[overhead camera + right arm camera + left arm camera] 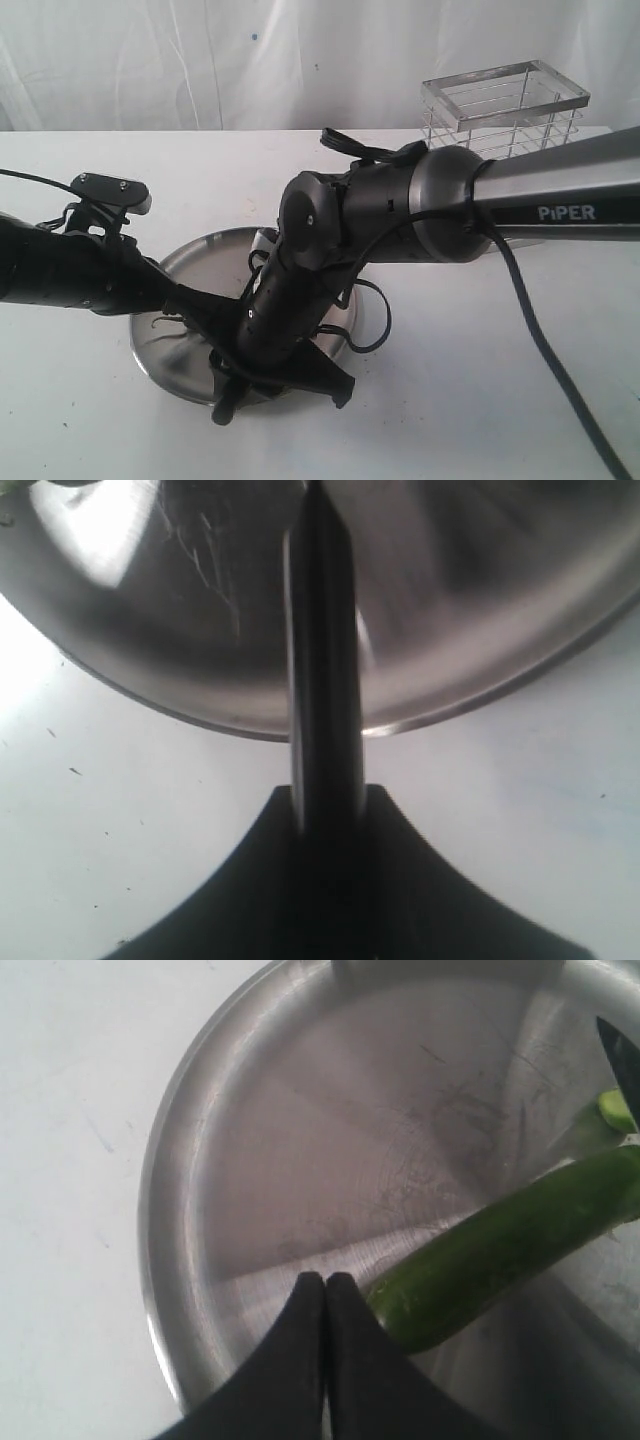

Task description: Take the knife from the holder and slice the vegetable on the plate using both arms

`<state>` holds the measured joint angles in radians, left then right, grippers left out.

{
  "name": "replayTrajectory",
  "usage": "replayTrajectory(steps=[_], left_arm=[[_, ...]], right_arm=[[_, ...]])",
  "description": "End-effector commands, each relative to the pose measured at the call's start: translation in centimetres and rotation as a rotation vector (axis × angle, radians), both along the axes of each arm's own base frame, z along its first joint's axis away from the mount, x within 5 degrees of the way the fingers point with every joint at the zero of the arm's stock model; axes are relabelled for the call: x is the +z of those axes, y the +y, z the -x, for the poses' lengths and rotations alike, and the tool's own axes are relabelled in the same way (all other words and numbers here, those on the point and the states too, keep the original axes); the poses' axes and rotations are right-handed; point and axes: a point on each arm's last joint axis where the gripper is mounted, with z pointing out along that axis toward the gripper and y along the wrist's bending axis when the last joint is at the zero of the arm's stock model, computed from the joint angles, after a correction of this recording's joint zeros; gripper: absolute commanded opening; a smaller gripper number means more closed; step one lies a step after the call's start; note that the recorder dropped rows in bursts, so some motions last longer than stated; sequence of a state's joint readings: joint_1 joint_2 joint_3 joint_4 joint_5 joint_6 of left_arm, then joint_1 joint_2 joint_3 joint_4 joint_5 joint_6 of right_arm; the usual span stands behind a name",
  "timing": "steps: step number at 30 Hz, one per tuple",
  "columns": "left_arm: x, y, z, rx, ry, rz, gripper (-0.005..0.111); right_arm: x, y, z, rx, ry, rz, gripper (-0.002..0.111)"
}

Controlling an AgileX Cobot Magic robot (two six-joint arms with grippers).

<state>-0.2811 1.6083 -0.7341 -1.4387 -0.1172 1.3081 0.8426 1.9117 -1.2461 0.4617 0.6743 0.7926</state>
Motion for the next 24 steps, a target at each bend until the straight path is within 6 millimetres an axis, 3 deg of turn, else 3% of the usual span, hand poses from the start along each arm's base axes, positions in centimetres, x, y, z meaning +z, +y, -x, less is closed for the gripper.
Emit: replayTrajectory(steps=[1,18,24], left_arm=[[-0.1,-0.1,0.2,0.007,0.013,0.022,0.0],[-0.1,-0.2,0.2,0.002,0.016,0.03,0.0],[0.5,-1.7,0.5,-0.149,0.043,0.15,0.0]], right_arm=[[-0.3,-0.3,0.0,0.021,0.011,0.021,0.0],[-1.9,0.0,-0.2,0.019,0.03,0.037,0.0],[-3.2,0.1,-0.1,0.038,0.063,0.052,0.0]])
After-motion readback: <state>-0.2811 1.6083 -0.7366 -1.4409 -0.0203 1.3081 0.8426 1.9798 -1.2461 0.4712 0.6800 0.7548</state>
